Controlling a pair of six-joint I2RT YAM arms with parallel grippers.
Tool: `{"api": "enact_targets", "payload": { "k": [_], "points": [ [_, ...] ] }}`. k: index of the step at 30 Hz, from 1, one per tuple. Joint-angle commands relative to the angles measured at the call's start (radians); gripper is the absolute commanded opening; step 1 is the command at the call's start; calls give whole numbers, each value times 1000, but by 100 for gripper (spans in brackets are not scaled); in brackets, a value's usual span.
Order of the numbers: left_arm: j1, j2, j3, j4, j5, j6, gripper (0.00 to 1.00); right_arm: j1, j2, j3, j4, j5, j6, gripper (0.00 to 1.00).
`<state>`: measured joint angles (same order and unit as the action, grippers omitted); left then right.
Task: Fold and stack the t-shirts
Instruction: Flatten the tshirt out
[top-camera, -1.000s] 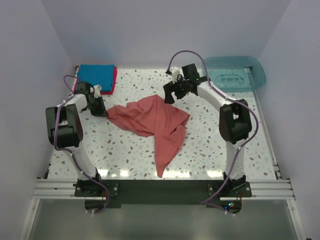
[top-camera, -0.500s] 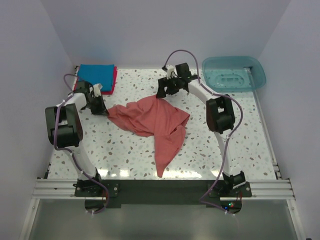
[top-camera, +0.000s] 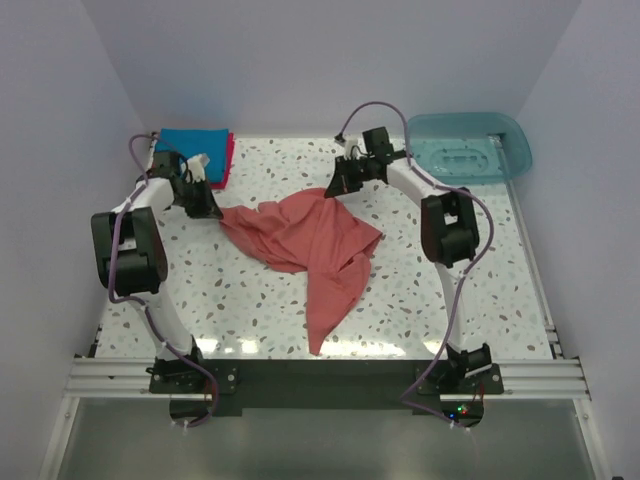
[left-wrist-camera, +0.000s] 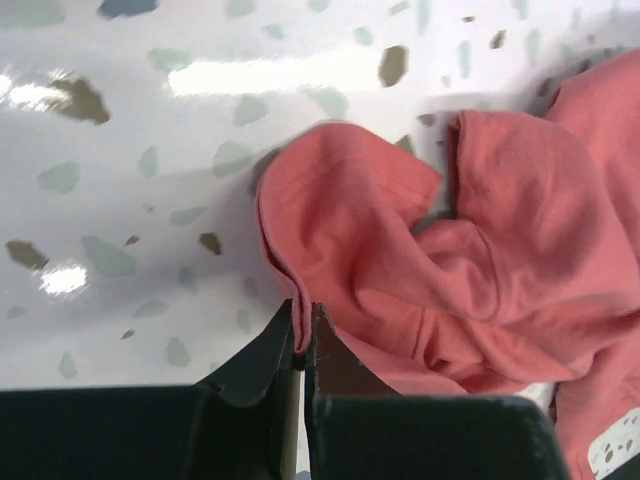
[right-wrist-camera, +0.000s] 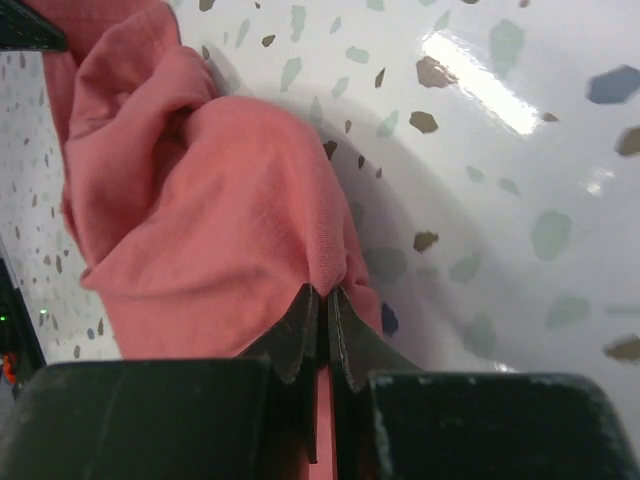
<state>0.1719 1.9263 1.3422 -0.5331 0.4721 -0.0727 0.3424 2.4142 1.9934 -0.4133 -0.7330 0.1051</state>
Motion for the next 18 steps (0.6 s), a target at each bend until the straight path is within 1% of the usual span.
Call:
{"api": "enact_targets", "payload": {
  "k": [1,2,3,4,5,6,7,8,9,10,11,12,13,14,15,16,17,18],
  "points": [
    [-44,-15,87,-7,85,43,0,-106,-260,-7,-11,-60,-30,0],
    [-57,-16,116,-16,85,51,0,-112,-292,-16,-66,-66,-95,0],
    [-60,-21,126,-27,85,57,0,-112,-364,-25,-94,-75,-146,0],
    [-61,-42,129,-25,89,59,0,-102,-397,-47,-120,-112,-198,0],
    [-57,-55,132,-33,86,68,0,-88,-436,-112,-154,-123,-218,0],
    [-54,-68,132,-39,83,68,0,-41,-495,-148,-183,-131,-244,0],
    [-49,-96,133,-48,74,103,0,-7,-529,-183,-223,-134,-331,0],
    [-31,-110,129,-60,71,123,0,35,-558,-264,-278,-128,-370,0],
    [-19,-125,121,-65,68,128,0,129,-588,-316,-278,-114,-396,0],
    [-2,-154,111,-73,65,135,0,180,-654,-431,-256,-94,-407,0],
    [29,-168,101,-79,60,151,0,232,-674,-480,-193,-60,-401,0],
    [43,-176,97,-93,51,163,0,329,-685,-505,-203,-42,-410,10],
    [57,-188,91,-108,28,180,0,360,-679,-504,-225,-43,-438,29],
    [81,-193,81,-117,19,210,0,371,-673,-490,-286,-63,-443,66],
    [90,-194,72,-119,11,226,0,369,-672,-481,-297,-63,-433,74],
    [97,-199,65,-125,4,243,0,344,-675,-466,-295,-54,-424,81],
    [103,-196,55,-134,-3,281,0,322,-690,-464,-288,-46,-424,83],
    [104,-191,52,-142,-9,303,0,296,-698,-463,-274,-48,-417,83]
  ]
}}
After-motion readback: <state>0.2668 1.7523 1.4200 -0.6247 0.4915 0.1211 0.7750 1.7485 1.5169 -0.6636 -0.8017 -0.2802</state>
